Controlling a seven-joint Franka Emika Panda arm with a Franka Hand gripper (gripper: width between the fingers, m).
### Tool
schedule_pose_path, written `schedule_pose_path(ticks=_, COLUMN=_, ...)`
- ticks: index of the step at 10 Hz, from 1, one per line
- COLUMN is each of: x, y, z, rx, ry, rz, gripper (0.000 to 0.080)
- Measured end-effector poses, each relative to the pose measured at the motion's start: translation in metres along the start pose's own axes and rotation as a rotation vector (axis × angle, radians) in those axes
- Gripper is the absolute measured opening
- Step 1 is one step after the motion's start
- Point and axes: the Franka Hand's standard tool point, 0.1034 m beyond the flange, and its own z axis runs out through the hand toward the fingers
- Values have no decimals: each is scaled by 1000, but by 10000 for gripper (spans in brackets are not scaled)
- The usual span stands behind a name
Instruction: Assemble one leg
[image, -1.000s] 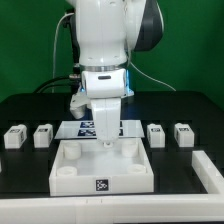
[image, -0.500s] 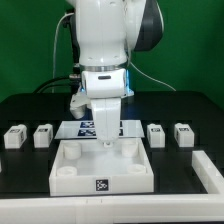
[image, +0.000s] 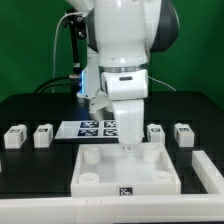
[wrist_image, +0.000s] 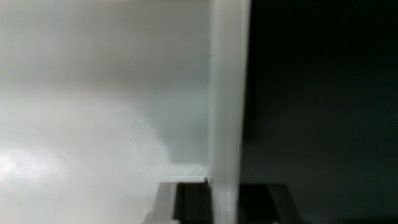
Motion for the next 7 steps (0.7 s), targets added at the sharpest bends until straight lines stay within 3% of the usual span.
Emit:
schedule_pose_path(ticks=2, x=21, y=17, z=2, rx=-13, ry=6, rz=12, gripper=57)
schedule_pose_path(ticks=3, x=28, y=18, z=3, rx=3, ry=4, rz=2, gripper=57)
schedule_pose_path(ticks=7, x=32, y=18, z=3, rx=8, ry=4, rz=-1, gripper=57)
